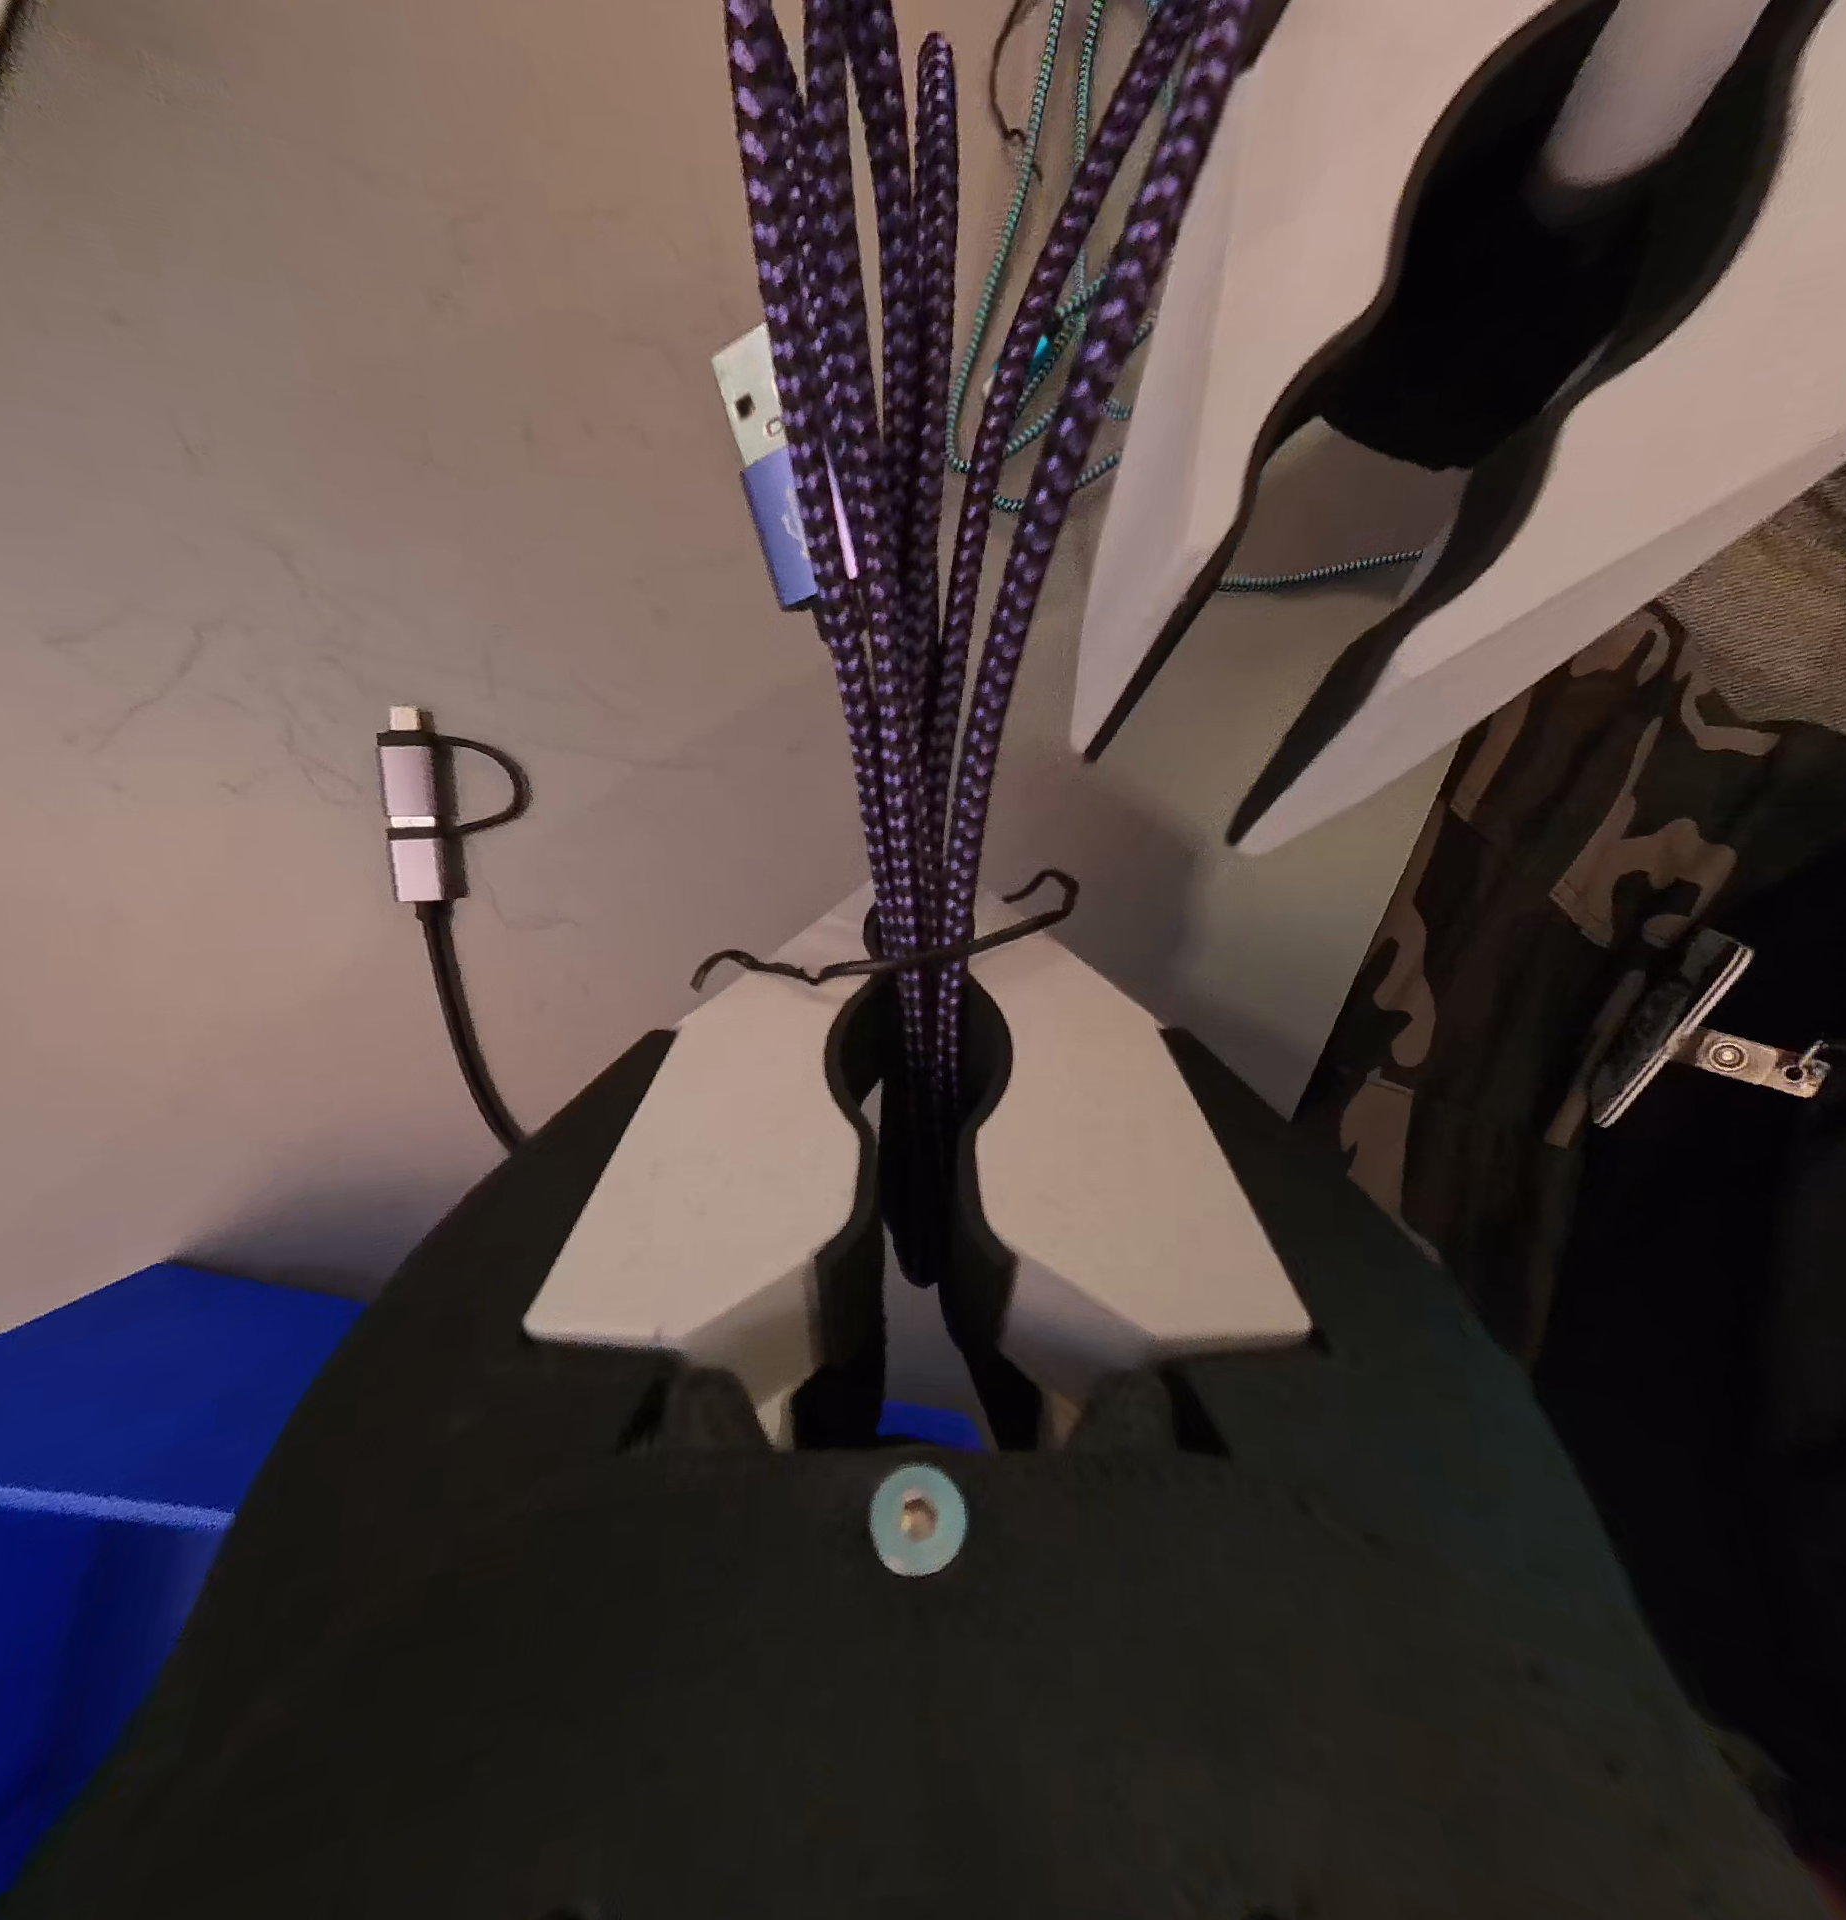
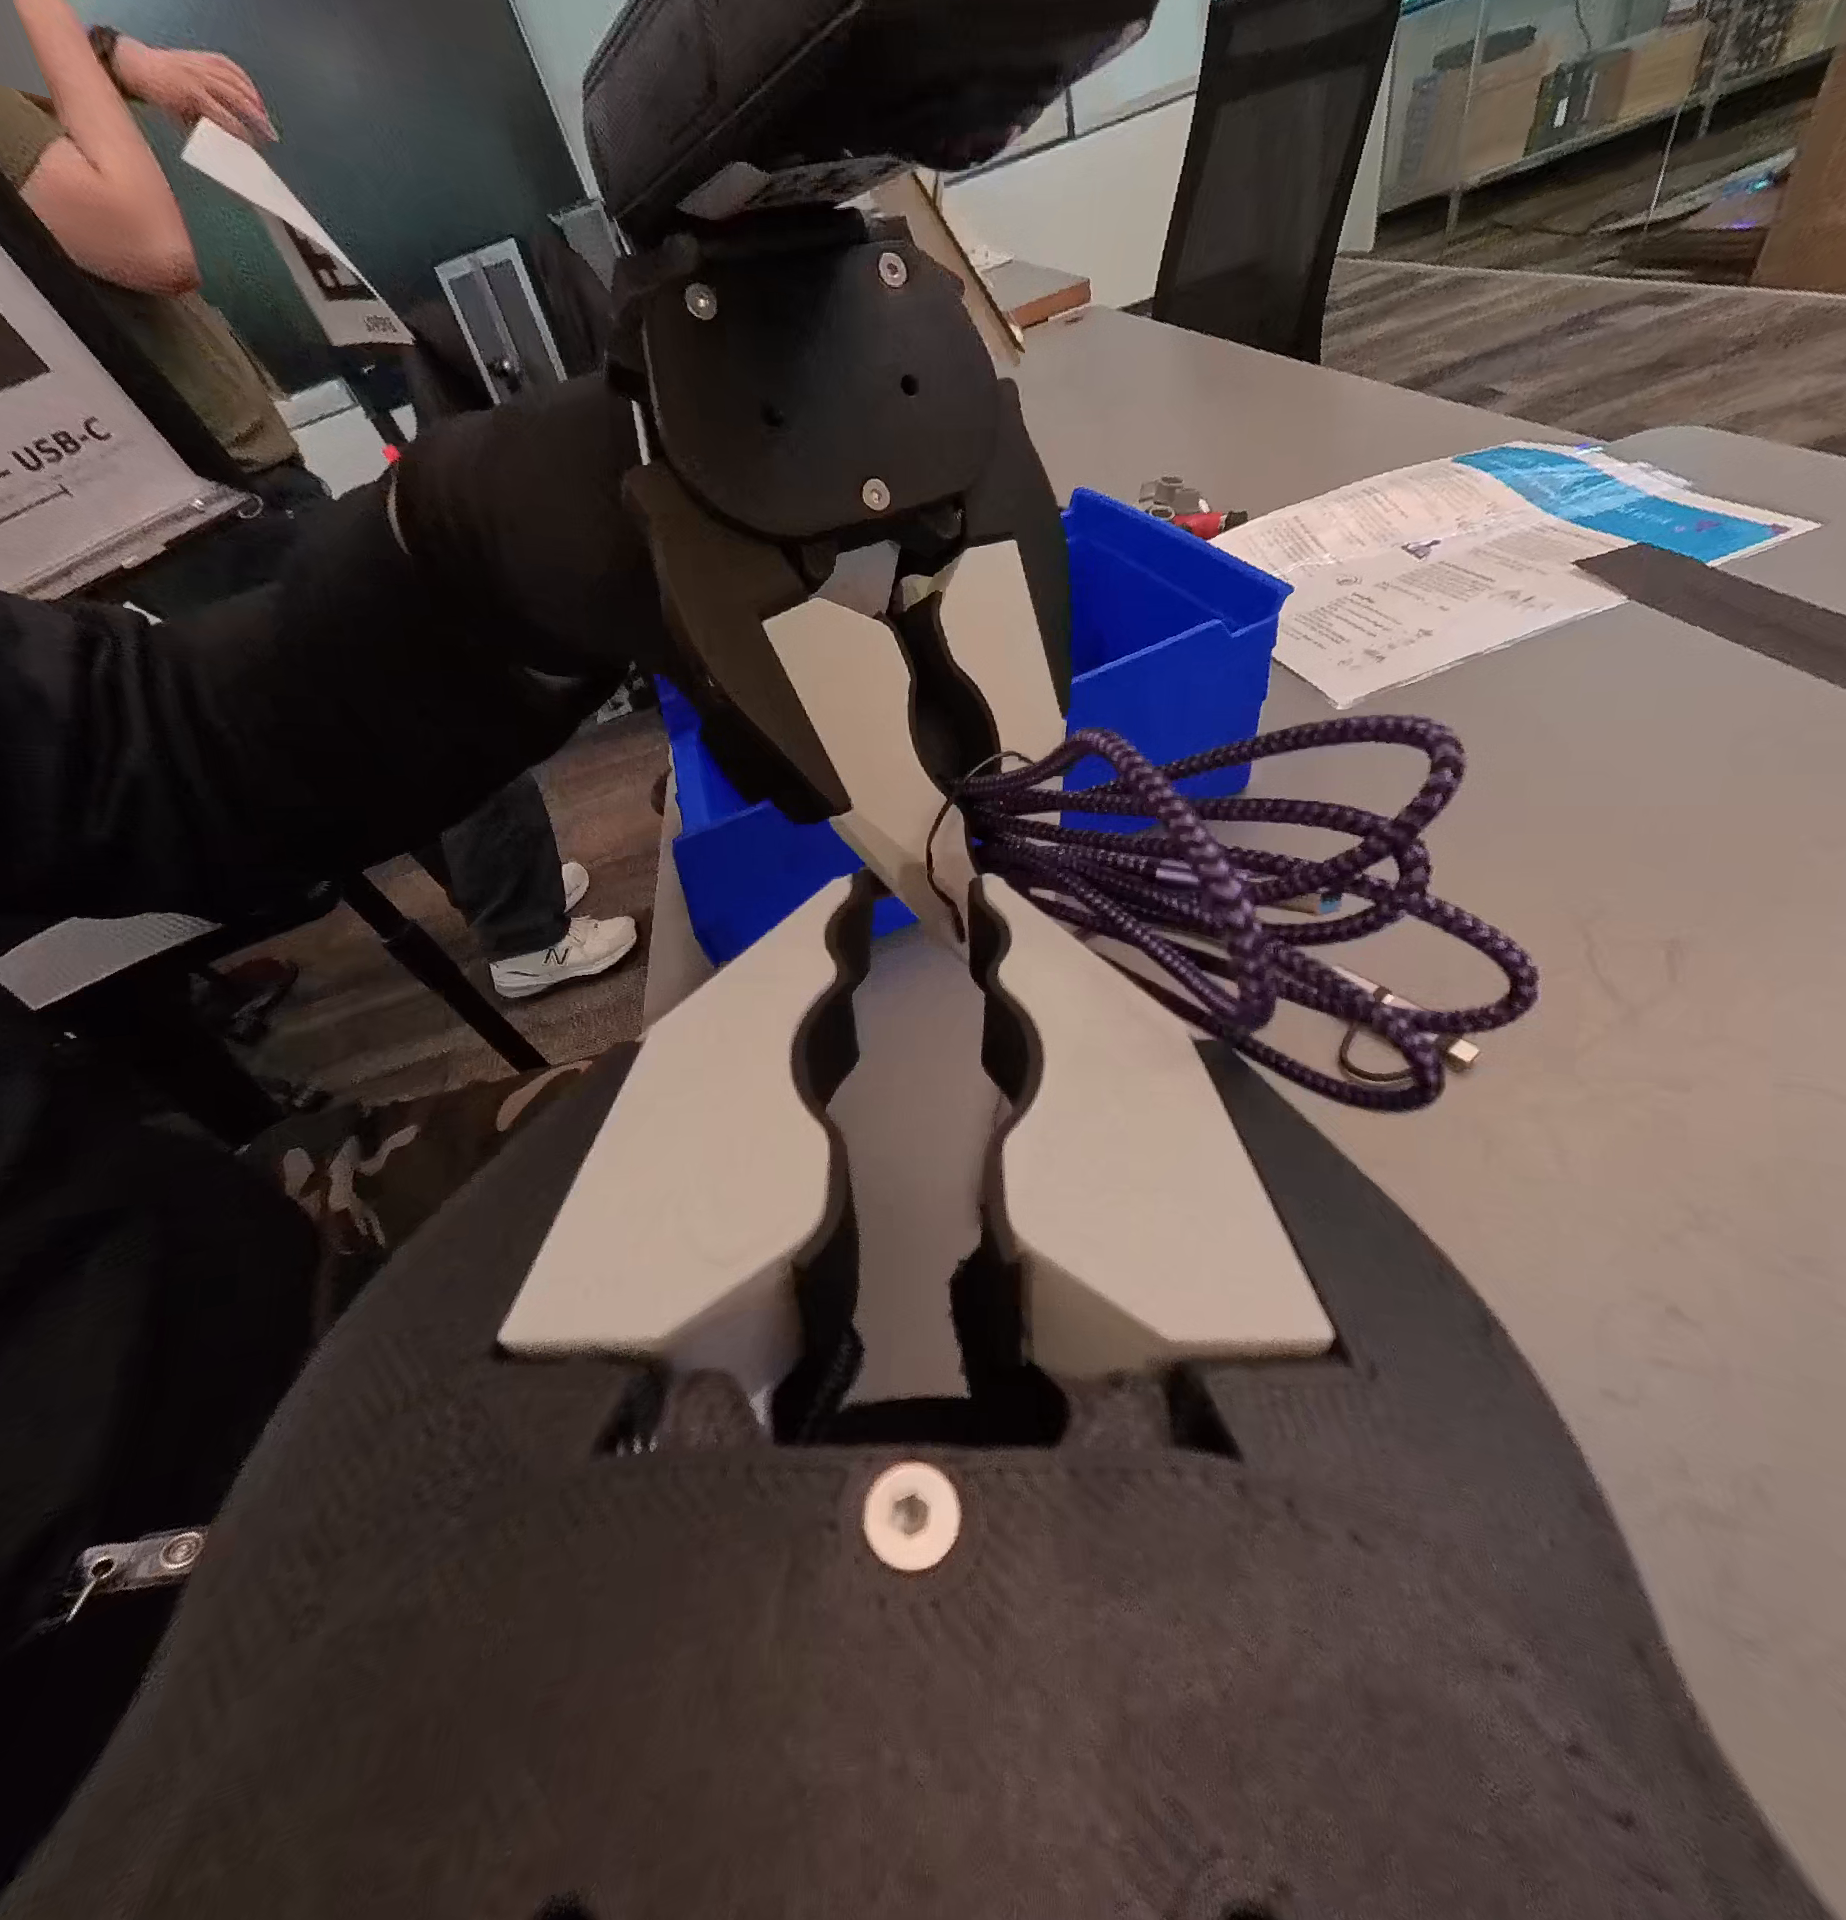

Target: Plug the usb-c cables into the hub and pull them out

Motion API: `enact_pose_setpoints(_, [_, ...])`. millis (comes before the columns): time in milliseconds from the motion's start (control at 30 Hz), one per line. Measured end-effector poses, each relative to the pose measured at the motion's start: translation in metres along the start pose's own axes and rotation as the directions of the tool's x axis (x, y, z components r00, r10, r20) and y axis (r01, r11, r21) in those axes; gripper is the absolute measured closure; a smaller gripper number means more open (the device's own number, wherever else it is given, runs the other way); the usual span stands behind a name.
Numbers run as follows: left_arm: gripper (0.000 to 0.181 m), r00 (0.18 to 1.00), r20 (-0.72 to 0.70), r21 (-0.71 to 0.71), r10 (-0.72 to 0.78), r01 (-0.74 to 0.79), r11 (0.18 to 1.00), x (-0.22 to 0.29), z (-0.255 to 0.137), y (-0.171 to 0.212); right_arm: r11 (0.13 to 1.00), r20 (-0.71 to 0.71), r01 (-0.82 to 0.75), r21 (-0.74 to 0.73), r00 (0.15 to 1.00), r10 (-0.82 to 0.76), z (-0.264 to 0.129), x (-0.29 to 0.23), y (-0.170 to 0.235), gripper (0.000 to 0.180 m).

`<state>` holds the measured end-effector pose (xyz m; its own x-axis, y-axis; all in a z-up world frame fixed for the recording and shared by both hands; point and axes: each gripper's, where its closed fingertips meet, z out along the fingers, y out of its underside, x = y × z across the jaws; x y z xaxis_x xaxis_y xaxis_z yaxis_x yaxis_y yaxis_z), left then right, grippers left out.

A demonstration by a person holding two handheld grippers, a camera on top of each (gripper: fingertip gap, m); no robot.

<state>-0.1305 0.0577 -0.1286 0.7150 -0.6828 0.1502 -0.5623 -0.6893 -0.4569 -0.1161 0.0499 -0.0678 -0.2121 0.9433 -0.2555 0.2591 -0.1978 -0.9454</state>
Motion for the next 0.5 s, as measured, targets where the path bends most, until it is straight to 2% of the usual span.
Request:
enact_pose_setpoints(267, [0.18,0.998,-0.007,-0.004,0.056,-0.056,0.998,0.003,-0.012,-0.008,0.997,0.045,-0.072,-0.01,0.996,0.072,-0.029,0.006,0.015,0.143])
enact_pose_setpoints(400, [0.18,0.993,-0.091,0.017,0.077,-0.076,0.997,0.016,-0.02,-0.016,0.991,0.051,-0.134,-0.021,0.989,0.135,-0.023,0.018,0.026,0.094])
enact_pose_setpoints(433, [0.18,0.987,-0.138,0.028,0.083,-0.08,0.996,0.022,-0.022,-0.018,0.997,0.01,-0.079,-0.019,0.997,0.079,-0.02,0.024,0.026,0.081])
enact_pose_setpoints(500, [0.18,0.983,-0.158,0.009,0.099,-0.098,0.995,0.024,-0.023,-0.018,0.991,-0.121,0.13,-0.029,0.984,-0.133,-0.019,0.039,0.022,0.077])
